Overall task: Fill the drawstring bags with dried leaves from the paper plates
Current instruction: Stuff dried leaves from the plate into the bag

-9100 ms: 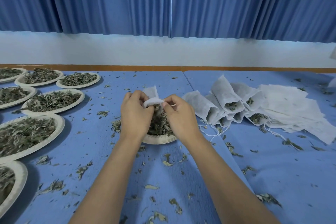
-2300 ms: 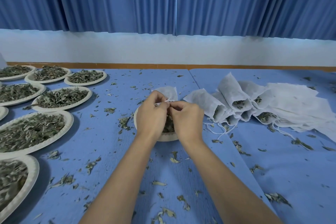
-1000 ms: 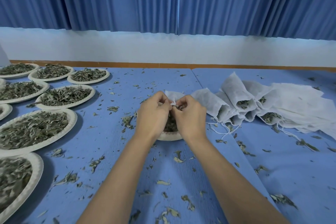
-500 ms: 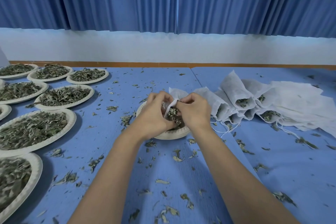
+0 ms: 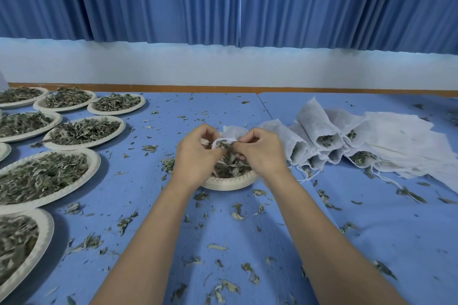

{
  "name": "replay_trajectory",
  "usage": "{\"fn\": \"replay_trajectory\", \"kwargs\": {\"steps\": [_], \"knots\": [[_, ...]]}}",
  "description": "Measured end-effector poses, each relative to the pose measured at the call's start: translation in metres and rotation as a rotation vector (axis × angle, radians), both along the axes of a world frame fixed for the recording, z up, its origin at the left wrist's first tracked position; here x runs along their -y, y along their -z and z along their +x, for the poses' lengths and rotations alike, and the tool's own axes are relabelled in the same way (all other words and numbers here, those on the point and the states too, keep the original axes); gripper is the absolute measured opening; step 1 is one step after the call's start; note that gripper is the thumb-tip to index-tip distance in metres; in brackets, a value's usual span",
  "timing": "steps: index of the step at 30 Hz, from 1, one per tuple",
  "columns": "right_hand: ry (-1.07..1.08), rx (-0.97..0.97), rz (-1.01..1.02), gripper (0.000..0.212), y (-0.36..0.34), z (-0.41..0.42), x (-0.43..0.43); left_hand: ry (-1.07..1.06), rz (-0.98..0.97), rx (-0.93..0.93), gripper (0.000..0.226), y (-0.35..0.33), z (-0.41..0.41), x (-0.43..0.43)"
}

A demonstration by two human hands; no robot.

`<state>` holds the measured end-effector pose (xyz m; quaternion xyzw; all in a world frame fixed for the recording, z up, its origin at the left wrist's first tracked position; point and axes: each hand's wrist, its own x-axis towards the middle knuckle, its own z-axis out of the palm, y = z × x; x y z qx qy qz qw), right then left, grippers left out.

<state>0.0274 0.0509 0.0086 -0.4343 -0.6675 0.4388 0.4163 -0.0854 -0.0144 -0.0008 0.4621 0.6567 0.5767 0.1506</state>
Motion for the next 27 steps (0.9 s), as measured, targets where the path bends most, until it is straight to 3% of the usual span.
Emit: {"fn": "replay_trajectory", "kwargs": {"steps": [2, 7, 10, 13, 18, 22, 27], "knots": [[-0.007, 0.031, 0.041, 0.030, 0.000, -0.003, 0.005, -0.069, 0.012, -0.018, 0.026, 0.003, -0.003, -0.002], [-0.057, 0.038, 0.073, 0.028, 0.000, -0.012, 0.014, -0.256, 0.029, -0.339, 0.023, 0.007, 0.001, -0.004], [-0.033, 0.032, 0.066, 0.026, 0.000, -0.012, 0.014, -0.263, 0.043, -0.401, 0.026, 0.007, 0.004, -0.004], [0.034, 0.009, 0.053, 0.027, 0.001, -0.008, 0.010, -0.107, -0.034, -0.317, 0.026, 0.002, 0.001, -0.005], [0.089, 0.018, 0.128, 0.026, 0.001, -0.004, 0.004, 0.161, -0.145, 0.015, 0.024, -0.006, -0.003, 0.000], [0.093, 0.017, 0.209, 0.012, 0.002, -0.006, 0.004, 0.019, -0.038, -0.084, 0.022, -0.005, 0.000, -0.002], [0.093, -0.029, 0.429, 0.012, 0.008, -0.012, 0.018, -0.205, 0.023, -0.105, 0.025, -0.006, 0.005, -0.005]]}}
